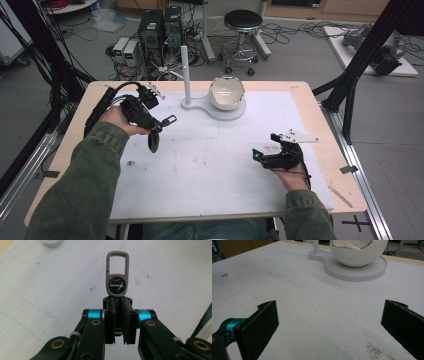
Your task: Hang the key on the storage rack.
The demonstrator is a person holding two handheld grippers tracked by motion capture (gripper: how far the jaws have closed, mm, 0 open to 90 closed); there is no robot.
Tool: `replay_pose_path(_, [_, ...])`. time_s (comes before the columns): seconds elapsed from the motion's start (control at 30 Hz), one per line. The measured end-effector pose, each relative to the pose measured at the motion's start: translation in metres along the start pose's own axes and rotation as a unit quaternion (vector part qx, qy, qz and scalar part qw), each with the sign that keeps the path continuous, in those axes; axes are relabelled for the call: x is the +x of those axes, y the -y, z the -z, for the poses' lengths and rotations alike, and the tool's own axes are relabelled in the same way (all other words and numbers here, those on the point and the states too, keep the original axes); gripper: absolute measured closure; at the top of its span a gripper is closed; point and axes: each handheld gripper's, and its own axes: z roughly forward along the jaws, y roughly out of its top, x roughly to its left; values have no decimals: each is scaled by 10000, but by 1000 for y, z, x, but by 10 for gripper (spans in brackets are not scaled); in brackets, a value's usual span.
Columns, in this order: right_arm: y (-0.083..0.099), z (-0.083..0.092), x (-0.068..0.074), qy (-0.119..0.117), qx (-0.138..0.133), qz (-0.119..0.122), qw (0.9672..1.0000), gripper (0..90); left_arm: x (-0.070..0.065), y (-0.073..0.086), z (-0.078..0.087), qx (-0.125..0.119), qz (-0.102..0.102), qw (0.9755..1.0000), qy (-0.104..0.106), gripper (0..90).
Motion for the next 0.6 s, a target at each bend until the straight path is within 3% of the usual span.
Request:
replay_pose_path(0.17, [0, 0, 0, 2, -7, -21, 10000, 3, 11, -17, 2, 45, 12, 9999, 154, 821])
replay_pose_path(0.37, [0, 0, 0, -2, -13, 6, 10000, 3, 20, -37, 3, -179, 98, 9998, 81, 821])
replay_pose_path(0.5, [0, 1, -1, -9, -29, 1, 10000, 3, 27, -47, 6, -140, 93, 9998, 63, 821])
replay_pose_path(0.6, [1, 0, -1, -19, -20, 4, 10000, 3, 35, -54, 11, -299, 212, 9993, -41, 822])
